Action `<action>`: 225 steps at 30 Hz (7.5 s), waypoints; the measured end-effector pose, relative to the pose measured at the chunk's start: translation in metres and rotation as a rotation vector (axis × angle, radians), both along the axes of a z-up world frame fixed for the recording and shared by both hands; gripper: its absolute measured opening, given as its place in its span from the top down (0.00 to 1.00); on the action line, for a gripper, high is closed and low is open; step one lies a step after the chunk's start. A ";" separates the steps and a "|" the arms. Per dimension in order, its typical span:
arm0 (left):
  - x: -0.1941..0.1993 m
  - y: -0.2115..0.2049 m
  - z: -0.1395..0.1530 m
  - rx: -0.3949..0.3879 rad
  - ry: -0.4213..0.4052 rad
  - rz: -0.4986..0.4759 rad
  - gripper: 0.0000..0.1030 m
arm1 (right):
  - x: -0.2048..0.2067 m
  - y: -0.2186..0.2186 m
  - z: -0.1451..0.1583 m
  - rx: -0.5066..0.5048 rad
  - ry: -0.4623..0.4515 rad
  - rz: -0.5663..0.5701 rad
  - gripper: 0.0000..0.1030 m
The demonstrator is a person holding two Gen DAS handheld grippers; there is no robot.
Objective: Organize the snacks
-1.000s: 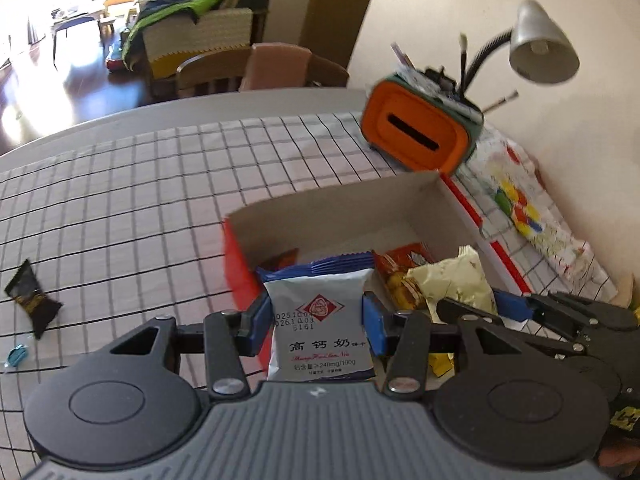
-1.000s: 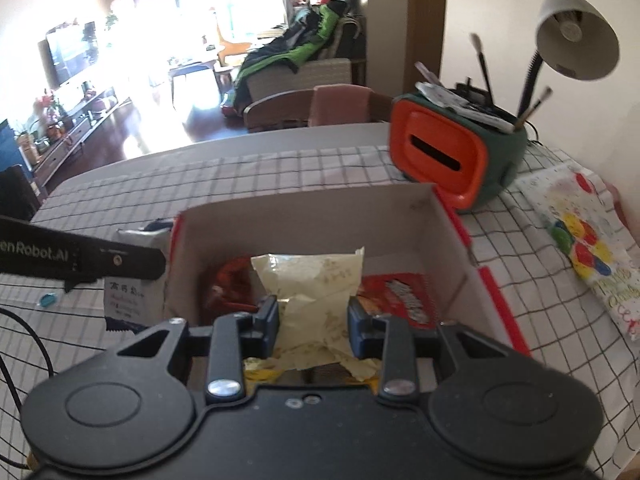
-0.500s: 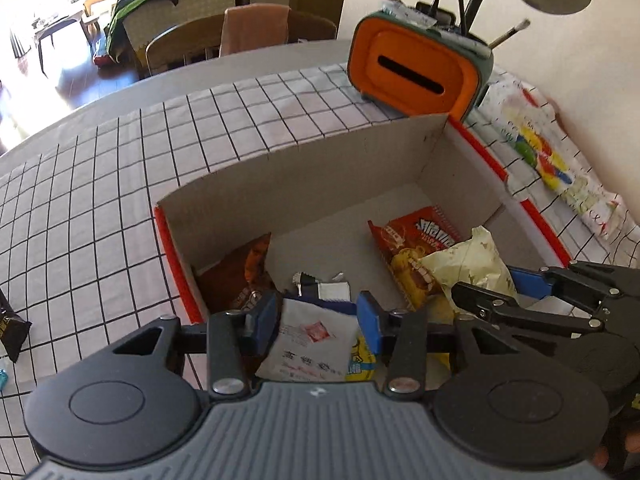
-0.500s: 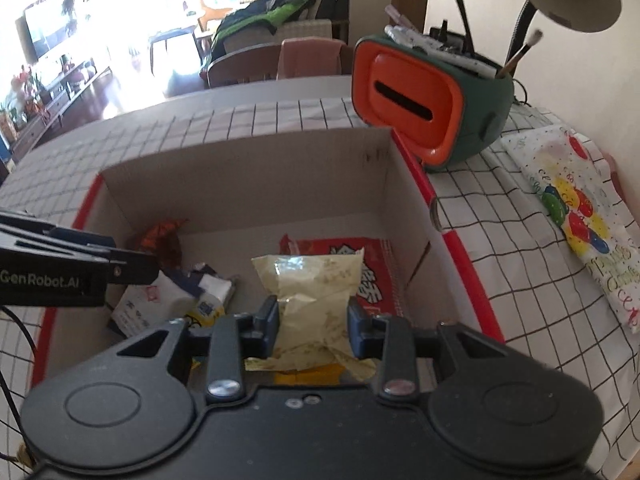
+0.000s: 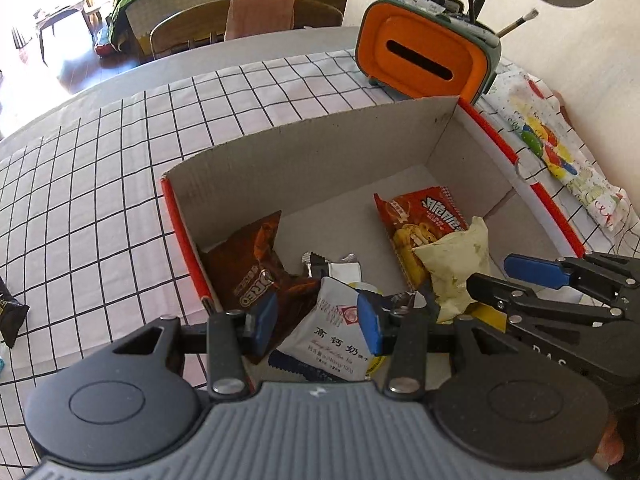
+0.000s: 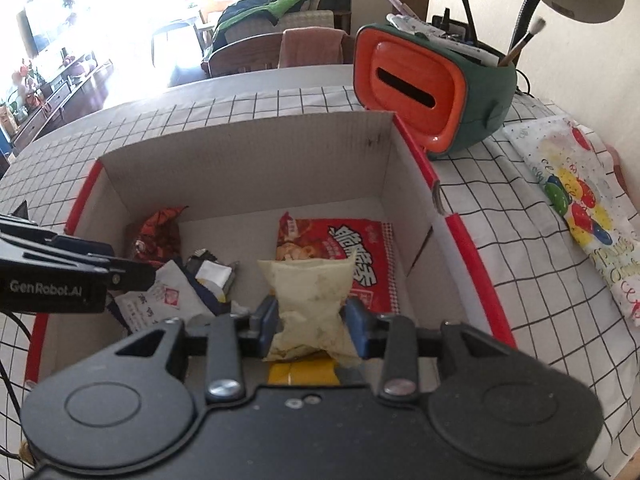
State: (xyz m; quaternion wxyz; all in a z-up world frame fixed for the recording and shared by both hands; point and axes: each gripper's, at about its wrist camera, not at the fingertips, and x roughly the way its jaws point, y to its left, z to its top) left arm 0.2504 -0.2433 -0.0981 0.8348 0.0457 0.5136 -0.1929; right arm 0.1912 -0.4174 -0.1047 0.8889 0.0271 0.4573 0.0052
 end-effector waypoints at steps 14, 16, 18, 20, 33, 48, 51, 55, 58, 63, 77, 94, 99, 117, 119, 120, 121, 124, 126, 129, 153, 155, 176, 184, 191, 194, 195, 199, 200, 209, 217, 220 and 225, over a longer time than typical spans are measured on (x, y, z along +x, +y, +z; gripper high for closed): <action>-0.017 0.033 0.039 -0.052 -0.093 0.023 0.57 | -0.018 0.024 0.043 0.065 -0.079 0.035 0.59; -0.019 0.041 0.044 -0.060 -0.104 0.030 0.57 | -0.020 0.030 0.048 0.071 -0.089 0.048 0.58; -0.022 0.052 0.048 -0.066 -0.116 0.044 0.56 | -0.020 0.038 0.052 0.076 -0.097 0.064 0.57; -0.024 0.064 0.051 -0.071 -0.122 0.062 0.54 | -0.021 0.048 0.056 0.075 -0.107 0.084 0.57; -0.043 0.155 0.061 -0.045 -0.194 0.190 0.24 | -0.016 0.126 0.065 0.118 -0.120 0.238 0.36; -0.054 0.267 0.054 -0.027 -0.226 0.306 0.17 | 0.004 0.215 0.057 0.167 -0.085 0.375 0.13; -0.052 0.289 0.050 -0.032 -0.213 0.330 0.17 | 0.009 0.233 0.054 0.170 -0.086 0.384 0.03; -0.048 0.315 0.044 -0.033 -0.202 0.334 0.16 | 0.022 0.256 0.047 0.172 -0.065 0.390 0.00; -0.044 0.333 0.039 -0.055 -0.191 0.305 0.16 | 0.030 0.273 0.040 0.156 -0.056 0.391 0.00; -0.034 0.355 0.026 -0.098 -0.174 0.238 0.16 | 0.041 0.294 0.030 0.137 -0.033 0.405 0.00; -0.002 0.378 -0.022 -0.066 -0.087 0.107 0.16 | 0.084 0.341 -0.002 0.065 0.026 0.456 0.02; 0.029 0.359 -0.058 -0.026 -0.061 -0.014 0.28 | 0.125 0.377 -0.040 -0.009 0.088 0.551 0.21; 0.036 0.354 -0.067 -0.030 -0.045 -0.046 0.42 | 0.132 0.388 -0.047 -0.027 0.096 0.587 0.31; 0.035 0.332 -0.077 -0.017 -0.046 -0.064 0.84 | 0.135 0.390 -0.052 -0.039 0.082 0.559 0.68; 0.034 0.333 -0.078 -0.022 -0.042 -0.032 0.87 | 0.133 0.383 -0.050 -0.033 0.082 0.538 0.69; 0.035 0.334 -0.078 -0.028 -0.037 -0.013 0.88 | 0.130 0.380 -0.049 -0.034 0.082 0.529 0.69; 0.034 0.335 -0.078 -0.035 -0.032 0.006 0.88 | 0.128 0.377 -0.048 -0.036 0.082 0.520 0.69; 0.034 0.342 -0.079 -0.054 -0.017 0.070 0.88 | 0.118 0.365 -0.047 -0.041 0.091 0.485 0.69; 0.032 0.347 -0.079 -0.071 -0.006 0.118 0.88 | 0.111 0.357 -0.045 -0.038 0.096 0.460 0.70; 0.030 0.360 -0.081 -0.108 0.018 0.189 0.89 | 0.098 0.346 -0.039 -0.020 0.095 0.417 0.70; -0.041 0.334 0.021 -0.194 -0.059 0.261 0.89 | 0.003 0.258 0.044 0.059 -0.037 0.281 0.70; -0.046 0.320 0.030 -0.192 -0.077 0.250 0.89 | -0.003 0.246 0.051 0.057 -0.058 0.269 0.70; -0.021 0.308 -0.033 -0.098 0.089 0.563 0.47 | -0.028 0.203 0.043 0.116 -0.065 0.297 0.69; -0.001 0.289 -0.058 -0.032 0.106 0.643 0.46 | -0.025 0.200 0.039 0.105 -0.060 0.303 0.69; 0.003 0.275 -0.067 0.013 0.107 0.635 0.58 | -0.026 0.197 0.038 0.112 -0.059 0.310 0.69; 0.004 0.273 -0.070 0.025 0.103 0.636 0.67 | -0.025 0.195 0.037 0.109 -0.056 0.310 0.69; 0.002 0.272 -0.069 0.028 0.102 0.633 0.68 | -0.025 0.195 0.037 0.108 -0.055 0.309 0.69; 0.002 0.272 -0.069 0.040 0.096 0.635 0.74 | -0.025 0.196 0.037 0.107 -0.055 0.312 0.69; 0.002 0.273 -0.069 0.040 0.096 0.634 0.78 | -0.025 0.196 0.037 0.107 -0.054 0.311 0.69; -0.001 0.285 -0.066 -0.007 0.108 0.609 0.88 | -0.022 0.195 0.037 0.111 -0.051 0.305 0.69; -0.012 0.289 -0.035 -0.072 0.090 0.575 0.88 | -0.025 0.184 0.045 0.120 -0.071 0.278 0.69; -0.015 0.282 -0.017 -0.096 0.066 0.551 0.88 | -0.026 0.175 0.050 0.122 -0.085 0.257 0.69; -0.020 0.257 0.011 -0.128 0.024 0.499 0.88 | -0.025 0.151 0.058 0.106 -0.108 0.208 0.69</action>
